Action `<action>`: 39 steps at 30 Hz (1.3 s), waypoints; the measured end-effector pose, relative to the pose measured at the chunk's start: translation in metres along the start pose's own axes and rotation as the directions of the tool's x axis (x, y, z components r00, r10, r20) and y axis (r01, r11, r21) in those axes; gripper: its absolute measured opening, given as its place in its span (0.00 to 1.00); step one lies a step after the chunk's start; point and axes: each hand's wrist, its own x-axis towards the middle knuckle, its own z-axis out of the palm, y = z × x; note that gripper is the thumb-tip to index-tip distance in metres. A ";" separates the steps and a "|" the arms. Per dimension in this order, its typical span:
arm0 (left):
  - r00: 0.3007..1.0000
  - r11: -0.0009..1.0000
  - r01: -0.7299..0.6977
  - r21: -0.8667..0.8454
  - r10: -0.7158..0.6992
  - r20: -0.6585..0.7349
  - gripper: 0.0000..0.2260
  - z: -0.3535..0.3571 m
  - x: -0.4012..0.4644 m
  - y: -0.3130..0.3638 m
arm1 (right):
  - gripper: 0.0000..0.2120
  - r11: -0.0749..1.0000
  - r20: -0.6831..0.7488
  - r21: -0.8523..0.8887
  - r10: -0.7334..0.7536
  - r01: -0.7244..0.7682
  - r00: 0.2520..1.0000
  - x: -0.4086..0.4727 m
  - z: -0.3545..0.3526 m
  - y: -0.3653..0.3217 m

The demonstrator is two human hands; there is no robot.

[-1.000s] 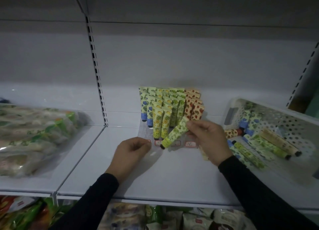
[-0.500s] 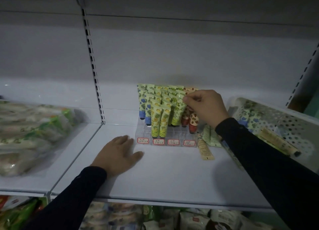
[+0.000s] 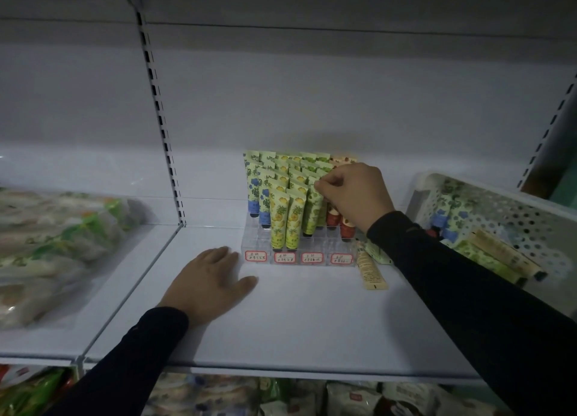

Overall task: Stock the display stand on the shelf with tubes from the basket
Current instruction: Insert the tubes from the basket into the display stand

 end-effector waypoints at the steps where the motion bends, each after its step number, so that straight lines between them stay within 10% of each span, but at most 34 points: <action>1: 1.000 1.000 -0.004 -0.003 0.004 -0.009 0.26 0.000 0.000 0.000 | 0.12 1.000 -0.007 -0.011 0.005 -0.005 1.000 0.001 0.002 0.000; 39: 1.000 1.000 0.001 -0.002 -0.001 0.031 0.32 -0.004 -0.001 0.003 | 0.16 0.996 0.024 -0.090 0.005 -0.003 1.000 0.010 0.013 0.005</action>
